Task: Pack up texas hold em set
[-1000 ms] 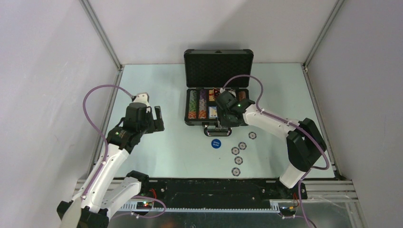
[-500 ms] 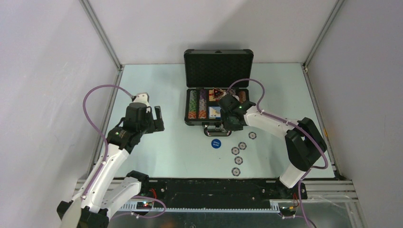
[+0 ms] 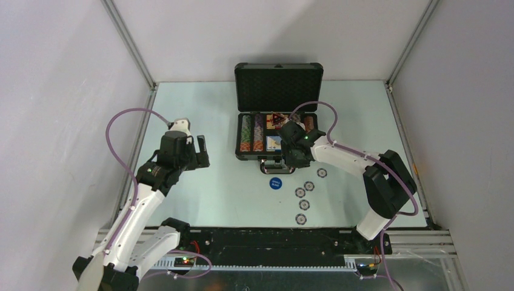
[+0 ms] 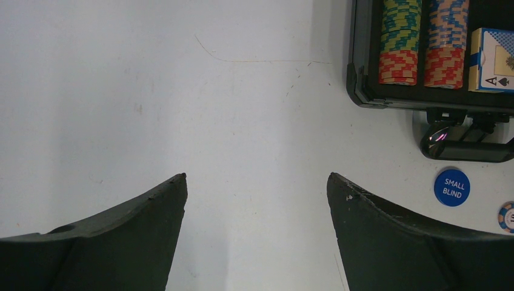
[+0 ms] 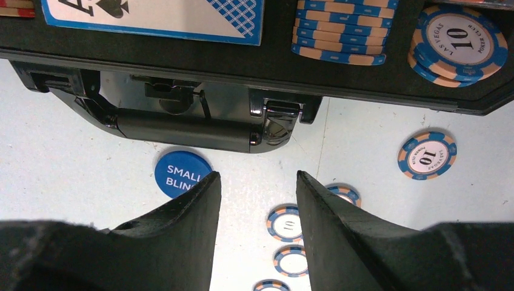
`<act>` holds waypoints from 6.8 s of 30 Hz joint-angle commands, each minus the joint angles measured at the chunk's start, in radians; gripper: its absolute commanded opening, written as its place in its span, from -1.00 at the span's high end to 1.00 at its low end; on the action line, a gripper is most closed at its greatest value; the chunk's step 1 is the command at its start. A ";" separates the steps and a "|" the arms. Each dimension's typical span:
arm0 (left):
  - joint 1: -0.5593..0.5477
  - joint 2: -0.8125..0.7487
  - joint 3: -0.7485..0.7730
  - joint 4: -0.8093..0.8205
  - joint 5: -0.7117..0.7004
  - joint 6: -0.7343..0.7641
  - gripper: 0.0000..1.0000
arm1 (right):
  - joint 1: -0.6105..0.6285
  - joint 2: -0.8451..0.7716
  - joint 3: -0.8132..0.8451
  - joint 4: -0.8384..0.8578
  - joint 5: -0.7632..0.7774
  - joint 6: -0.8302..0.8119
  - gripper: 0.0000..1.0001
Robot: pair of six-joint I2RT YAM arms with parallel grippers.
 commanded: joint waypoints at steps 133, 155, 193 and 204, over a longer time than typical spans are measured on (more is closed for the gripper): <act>-0.183 -0.048 -0.021 0.055 -0.015 0.025 -0.80 | -1.494 0.276 -0.015 0.519 0.167 -1.018 0.31; -0.182 -0.044 -0.020 0.055 -0.014 0.024 -0.80 | -1.503 0.227 0.002 0.546 0.174 -1.008 1.00; -0.181 -0.026 -0.020 0.055 -0.013 0.026 -0.80 | -1.428 0.244 0.017 0.543 -0.164 -1.050 0.21; -0.181 -0.026 -0.021 0.056 -0.014 0.026 -0.80 | -1.432 0.291 0.024 0.505 -0.141 -1.058 0.23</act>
